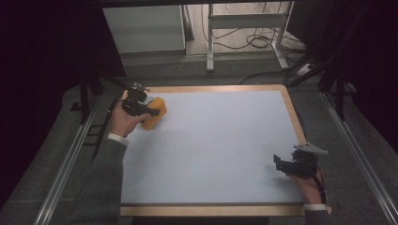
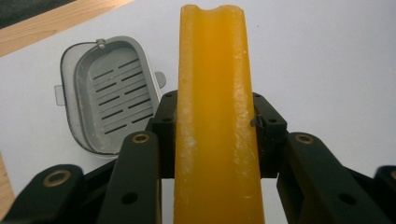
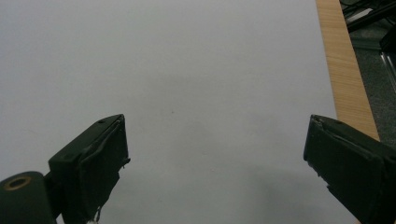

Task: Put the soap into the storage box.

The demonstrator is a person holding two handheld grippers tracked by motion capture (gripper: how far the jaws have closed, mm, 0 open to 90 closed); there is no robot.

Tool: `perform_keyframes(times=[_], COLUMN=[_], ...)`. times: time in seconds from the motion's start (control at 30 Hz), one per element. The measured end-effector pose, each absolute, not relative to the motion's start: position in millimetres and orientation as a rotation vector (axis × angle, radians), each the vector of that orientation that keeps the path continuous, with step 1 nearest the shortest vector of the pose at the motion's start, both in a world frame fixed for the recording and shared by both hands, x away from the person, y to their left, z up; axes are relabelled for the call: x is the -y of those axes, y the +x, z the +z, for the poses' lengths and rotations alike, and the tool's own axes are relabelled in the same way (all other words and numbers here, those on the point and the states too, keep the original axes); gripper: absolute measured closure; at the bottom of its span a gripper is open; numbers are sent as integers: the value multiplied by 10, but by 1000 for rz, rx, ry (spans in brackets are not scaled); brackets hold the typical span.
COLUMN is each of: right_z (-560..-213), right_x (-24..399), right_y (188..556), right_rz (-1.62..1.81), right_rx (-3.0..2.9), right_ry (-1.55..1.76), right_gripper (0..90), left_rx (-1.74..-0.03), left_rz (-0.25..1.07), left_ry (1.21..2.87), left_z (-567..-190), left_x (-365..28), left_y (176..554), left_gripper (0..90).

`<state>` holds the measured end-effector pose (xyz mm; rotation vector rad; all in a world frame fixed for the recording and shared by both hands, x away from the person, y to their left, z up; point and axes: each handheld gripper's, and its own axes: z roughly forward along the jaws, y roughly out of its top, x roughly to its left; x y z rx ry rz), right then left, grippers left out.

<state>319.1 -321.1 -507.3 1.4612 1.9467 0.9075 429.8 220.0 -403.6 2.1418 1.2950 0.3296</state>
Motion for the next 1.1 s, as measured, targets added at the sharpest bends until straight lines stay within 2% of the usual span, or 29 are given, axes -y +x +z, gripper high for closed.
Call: perform_keyframes(times=[1.1], right_z=[-5093], right_x=[3244], right_y=[3200], right_rz=[906], right_rx=[-1947], right_ry=[1476], right_gripper=[65], left_rx=[-1409], left_rz=[341], left_ry=[2086], left_z=[-4117], left_x=[-2362], left_y=[4674], left_gripper=[616])
